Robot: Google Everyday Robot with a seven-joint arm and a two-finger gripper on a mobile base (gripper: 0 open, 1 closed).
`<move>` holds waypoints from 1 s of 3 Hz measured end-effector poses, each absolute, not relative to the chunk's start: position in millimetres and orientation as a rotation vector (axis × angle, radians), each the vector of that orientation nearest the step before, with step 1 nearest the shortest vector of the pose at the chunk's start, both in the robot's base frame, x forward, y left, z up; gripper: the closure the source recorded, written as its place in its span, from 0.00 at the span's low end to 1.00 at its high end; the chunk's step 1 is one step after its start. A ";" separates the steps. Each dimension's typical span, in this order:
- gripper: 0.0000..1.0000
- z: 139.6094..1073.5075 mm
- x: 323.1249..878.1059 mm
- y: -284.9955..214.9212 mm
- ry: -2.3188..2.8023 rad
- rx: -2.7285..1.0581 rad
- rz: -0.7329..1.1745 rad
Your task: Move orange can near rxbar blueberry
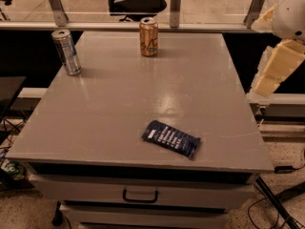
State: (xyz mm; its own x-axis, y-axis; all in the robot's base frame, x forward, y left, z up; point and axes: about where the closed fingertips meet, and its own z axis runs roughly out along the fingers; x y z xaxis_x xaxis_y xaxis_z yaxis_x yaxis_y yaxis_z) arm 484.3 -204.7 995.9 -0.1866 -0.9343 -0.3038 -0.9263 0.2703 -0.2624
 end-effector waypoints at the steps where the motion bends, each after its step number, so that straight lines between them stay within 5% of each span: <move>1: 0.00 1010.4 561.9 -186.4 2.070 -1.562 0.012; 3: 0.00 1011.7 685.7 -129.5 2.030 -1.396 0.021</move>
Offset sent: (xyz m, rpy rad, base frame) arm 0.2218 0.0734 0.0306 0.2385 -0.2123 -0.1130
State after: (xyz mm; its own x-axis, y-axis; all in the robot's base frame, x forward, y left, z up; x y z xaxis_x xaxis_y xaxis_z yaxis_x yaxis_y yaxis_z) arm 685.7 -129.5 1011.7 -0.2075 -0.8251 -0.5255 -0.8360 0.4285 -0.3429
